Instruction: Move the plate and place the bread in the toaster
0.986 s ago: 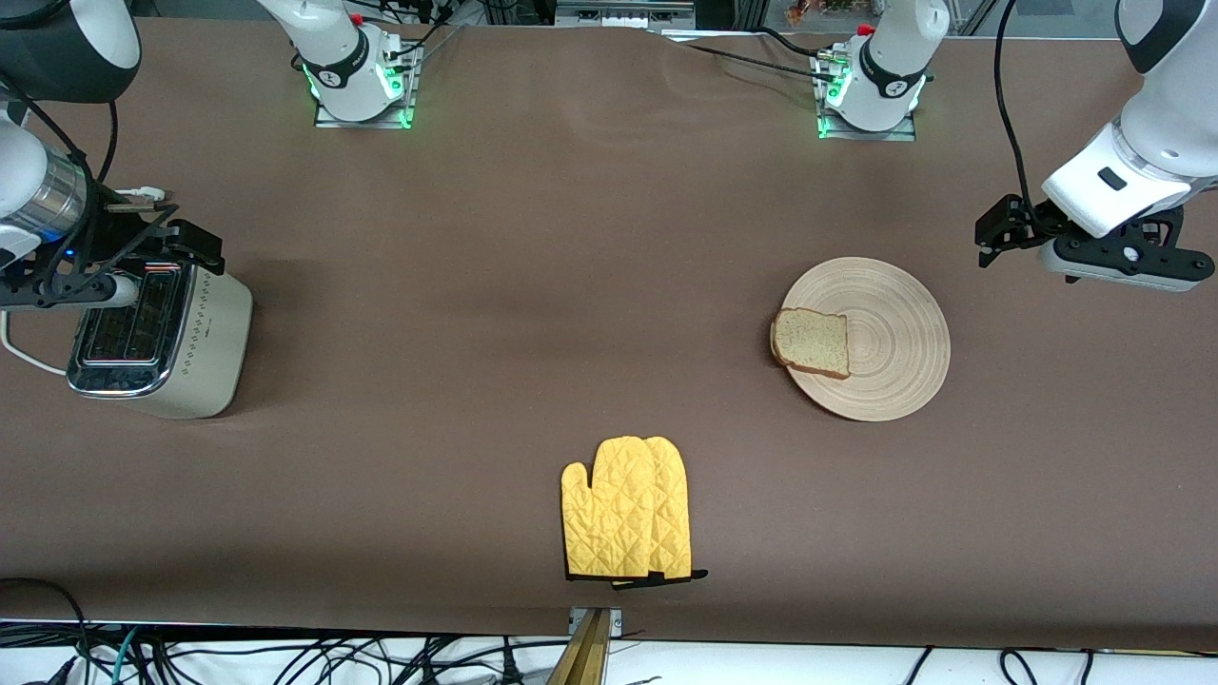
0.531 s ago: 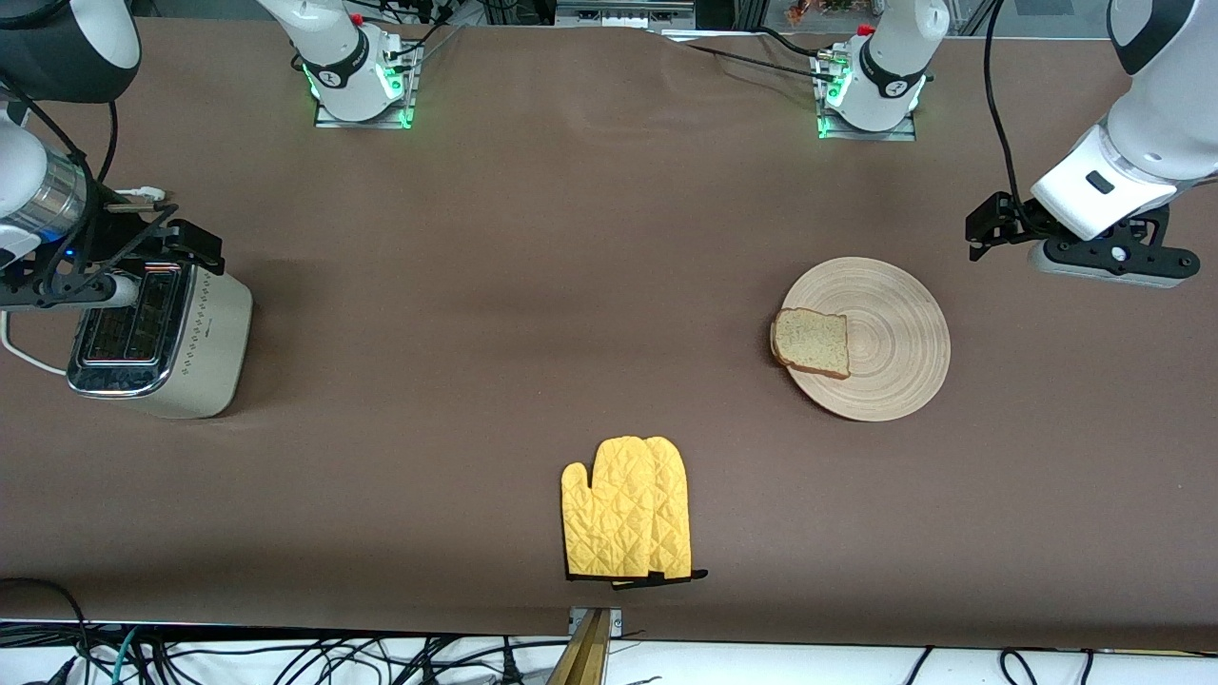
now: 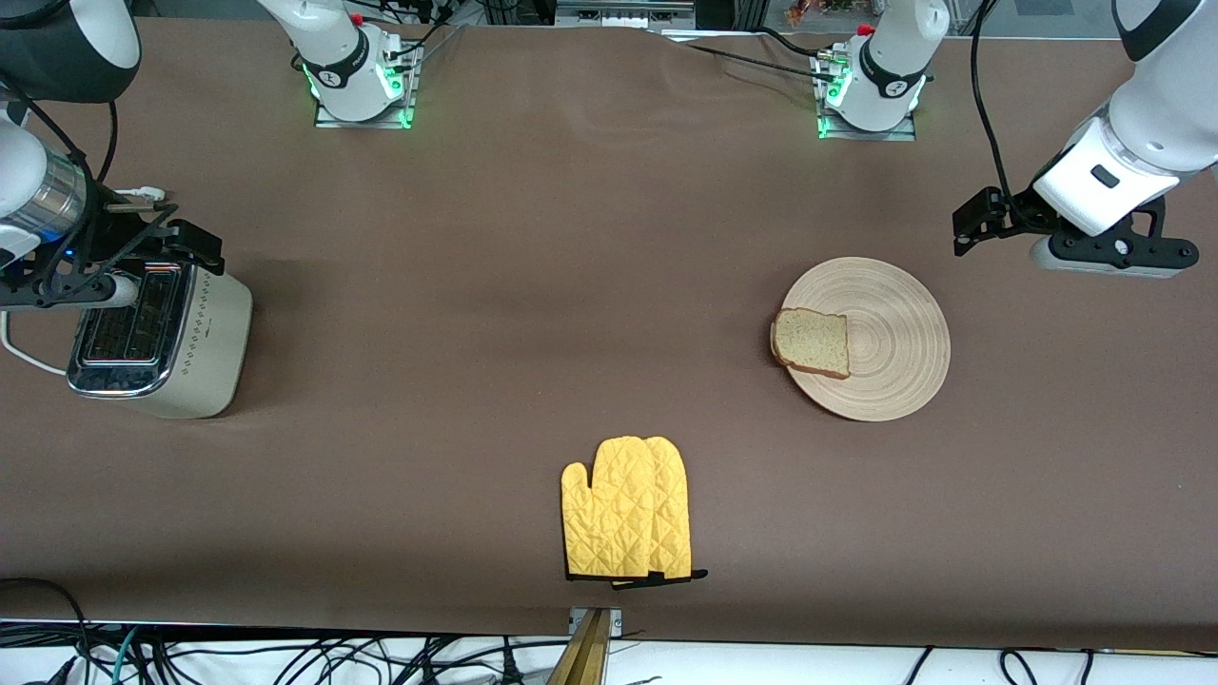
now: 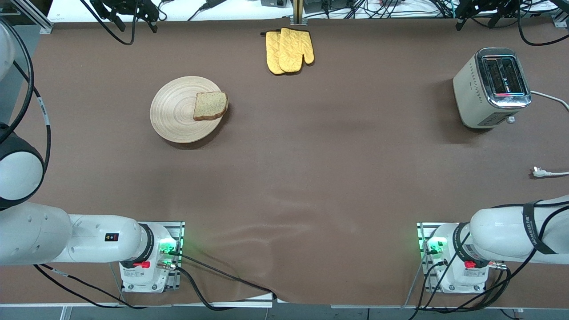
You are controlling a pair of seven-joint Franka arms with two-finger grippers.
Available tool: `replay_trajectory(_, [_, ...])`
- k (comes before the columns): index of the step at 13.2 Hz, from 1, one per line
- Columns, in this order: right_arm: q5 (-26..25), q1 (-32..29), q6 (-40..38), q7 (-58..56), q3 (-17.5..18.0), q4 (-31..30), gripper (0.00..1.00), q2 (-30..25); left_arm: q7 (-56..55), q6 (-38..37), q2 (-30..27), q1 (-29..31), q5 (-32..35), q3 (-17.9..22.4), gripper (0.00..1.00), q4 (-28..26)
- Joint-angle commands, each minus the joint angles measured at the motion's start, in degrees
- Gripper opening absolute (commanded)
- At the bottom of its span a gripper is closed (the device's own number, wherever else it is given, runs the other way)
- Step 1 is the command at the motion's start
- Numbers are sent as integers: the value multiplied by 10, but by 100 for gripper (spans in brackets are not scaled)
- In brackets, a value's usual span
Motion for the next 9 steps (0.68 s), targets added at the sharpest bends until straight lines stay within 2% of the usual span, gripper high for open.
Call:
replay_trajectory(1, [0, -2, -2, -4, 3, 12, 100, 5, 2, -23, 1, 2, -9, -1, 100, 20])
replay_trajectory(9, [0, -2, -2, -4, 3, 12, 100, 5, 3, -42, 3, 6, -9, 4, 100, 25])
